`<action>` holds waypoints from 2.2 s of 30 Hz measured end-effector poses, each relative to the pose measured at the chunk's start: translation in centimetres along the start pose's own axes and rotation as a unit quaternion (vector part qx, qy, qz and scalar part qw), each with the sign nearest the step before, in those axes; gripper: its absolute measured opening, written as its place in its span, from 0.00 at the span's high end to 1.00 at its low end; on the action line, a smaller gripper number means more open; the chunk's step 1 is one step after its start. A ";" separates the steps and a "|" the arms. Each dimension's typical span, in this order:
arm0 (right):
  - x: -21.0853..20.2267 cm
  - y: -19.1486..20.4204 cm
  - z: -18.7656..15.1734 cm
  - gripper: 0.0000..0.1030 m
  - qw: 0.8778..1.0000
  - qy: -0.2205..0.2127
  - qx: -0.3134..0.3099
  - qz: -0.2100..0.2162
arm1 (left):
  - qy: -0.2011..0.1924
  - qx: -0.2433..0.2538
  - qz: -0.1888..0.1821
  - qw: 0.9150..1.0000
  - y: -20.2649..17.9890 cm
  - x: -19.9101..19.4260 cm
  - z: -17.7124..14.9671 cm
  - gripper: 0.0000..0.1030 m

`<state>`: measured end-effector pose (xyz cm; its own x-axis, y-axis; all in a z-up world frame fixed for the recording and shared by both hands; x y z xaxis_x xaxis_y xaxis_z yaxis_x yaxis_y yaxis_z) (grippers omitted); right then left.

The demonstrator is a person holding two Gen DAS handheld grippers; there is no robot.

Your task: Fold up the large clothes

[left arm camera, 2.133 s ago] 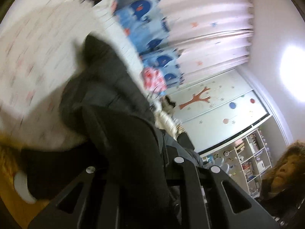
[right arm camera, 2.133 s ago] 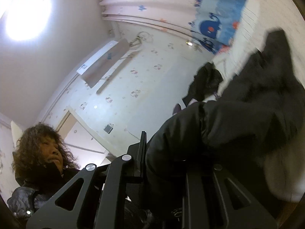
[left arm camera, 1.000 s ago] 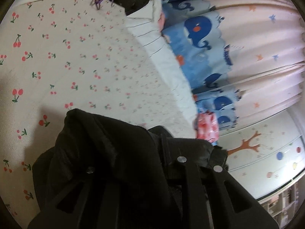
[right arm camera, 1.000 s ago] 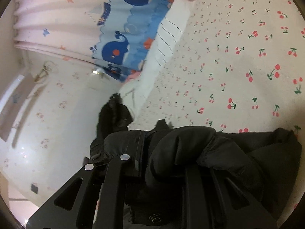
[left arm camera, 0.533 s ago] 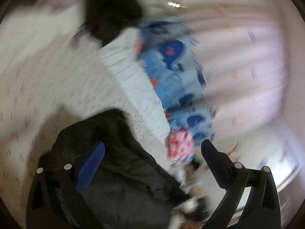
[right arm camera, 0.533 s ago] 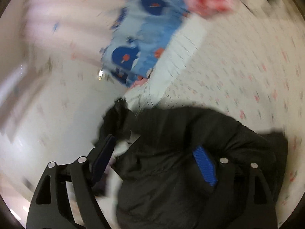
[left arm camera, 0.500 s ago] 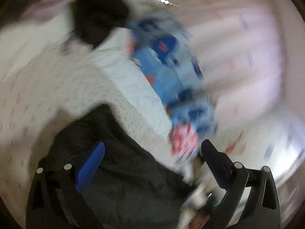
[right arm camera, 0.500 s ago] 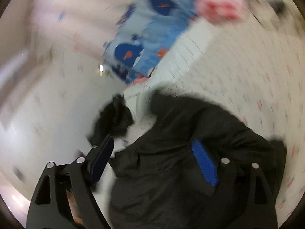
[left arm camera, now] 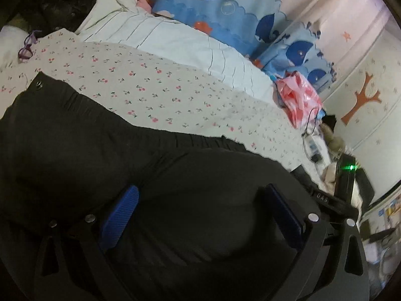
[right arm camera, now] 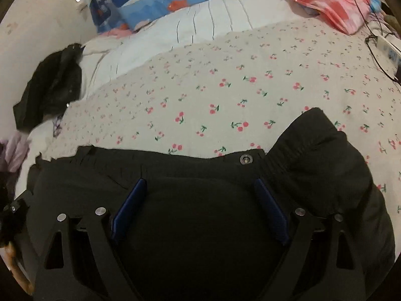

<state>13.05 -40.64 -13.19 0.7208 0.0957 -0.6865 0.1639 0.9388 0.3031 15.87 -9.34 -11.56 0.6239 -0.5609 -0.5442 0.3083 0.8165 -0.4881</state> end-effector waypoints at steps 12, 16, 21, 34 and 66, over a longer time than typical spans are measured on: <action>-2.7 -4.0 -1.8 0.11 0.999 -0.033 -0.006 -0.010 | -0.056 -0.035 0.025 0.997 4.8 -2.7 0.8 0.06; -3.1 -4.3 -1.8 0.11 0.999 -0.025 -0.014 -0.029 | -0.049 0.013 0.072 0.996 4.4 -2.8 0.2 0.06; -9.8 1.1 0.0 0.11 0.993 -0.106 -0.038 0.020 | -0.125 0.074 0.073 0.987 -1.2 -7.8 1.5 0.06; -8.8 3.0 -3.3 0.07 0.991 -0.075 -0.104 0.025 | -0.113 0.162 0.132 0.971 -2.5 -5.9 -3.6 0.06; -2.0 7.9 -1.6 0.07 0.995 -0.020 -0.091 0.038 | -0.143 0.177 0.118 0.967 -3.3 -6.8 -3.8 0.06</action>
<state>11.81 -32.87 -10.46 0.7539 0.1588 -0.6375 -0.0146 0.9742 0.2254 7.83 -8.75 -8.82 0.8639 -0.3347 -0.3763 0.3286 0.9409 -0.0824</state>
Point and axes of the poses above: each gripper's, at about its wrist camera, not at the fingertips, and x roughly the way its jaws point, y to its left, z to its top, the point moved 10 cm from there along x, roughly the way its jaws point, and after that the axes turned 11 degrees about -y, right-handed, at the moved point
